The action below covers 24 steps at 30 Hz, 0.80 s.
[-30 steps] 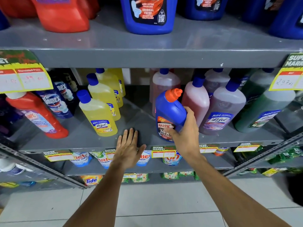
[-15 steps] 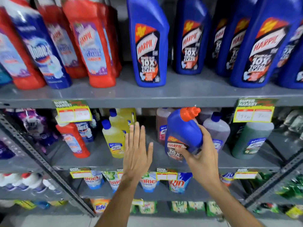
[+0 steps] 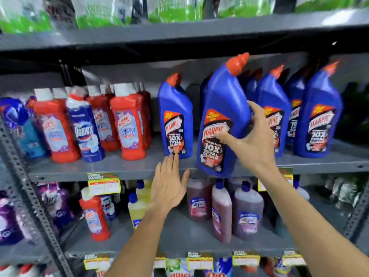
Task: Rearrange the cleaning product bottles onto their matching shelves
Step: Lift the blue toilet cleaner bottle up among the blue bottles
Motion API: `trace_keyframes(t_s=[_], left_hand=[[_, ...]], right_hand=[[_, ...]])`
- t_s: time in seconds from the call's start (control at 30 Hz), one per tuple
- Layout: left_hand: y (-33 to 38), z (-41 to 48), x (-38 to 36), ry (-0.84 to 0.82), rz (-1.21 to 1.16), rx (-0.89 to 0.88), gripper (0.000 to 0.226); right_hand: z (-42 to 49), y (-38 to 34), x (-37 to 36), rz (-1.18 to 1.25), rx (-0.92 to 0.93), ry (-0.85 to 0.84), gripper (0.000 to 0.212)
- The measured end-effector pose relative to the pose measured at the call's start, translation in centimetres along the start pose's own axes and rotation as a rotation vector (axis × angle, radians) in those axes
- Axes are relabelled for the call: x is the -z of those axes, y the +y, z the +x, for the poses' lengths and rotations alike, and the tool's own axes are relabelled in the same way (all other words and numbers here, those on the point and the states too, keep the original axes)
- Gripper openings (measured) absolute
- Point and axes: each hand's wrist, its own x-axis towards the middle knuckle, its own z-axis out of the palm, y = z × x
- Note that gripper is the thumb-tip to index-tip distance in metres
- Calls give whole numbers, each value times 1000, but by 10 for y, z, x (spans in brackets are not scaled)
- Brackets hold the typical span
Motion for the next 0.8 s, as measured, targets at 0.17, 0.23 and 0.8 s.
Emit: trace_keyframes(t_s=[0.17,0.23,0.8], left_hand=[[2,3,0,28,93,18,65],[3,5,-1,10,93,46,68],[6,7,0,-90,38,131,64]], right_hand=[[26,28,-19,-207,-75,-64,87],[33,38,-22,-241,-112,-77,87],[17,114,-22,49,-365,-370,99]])
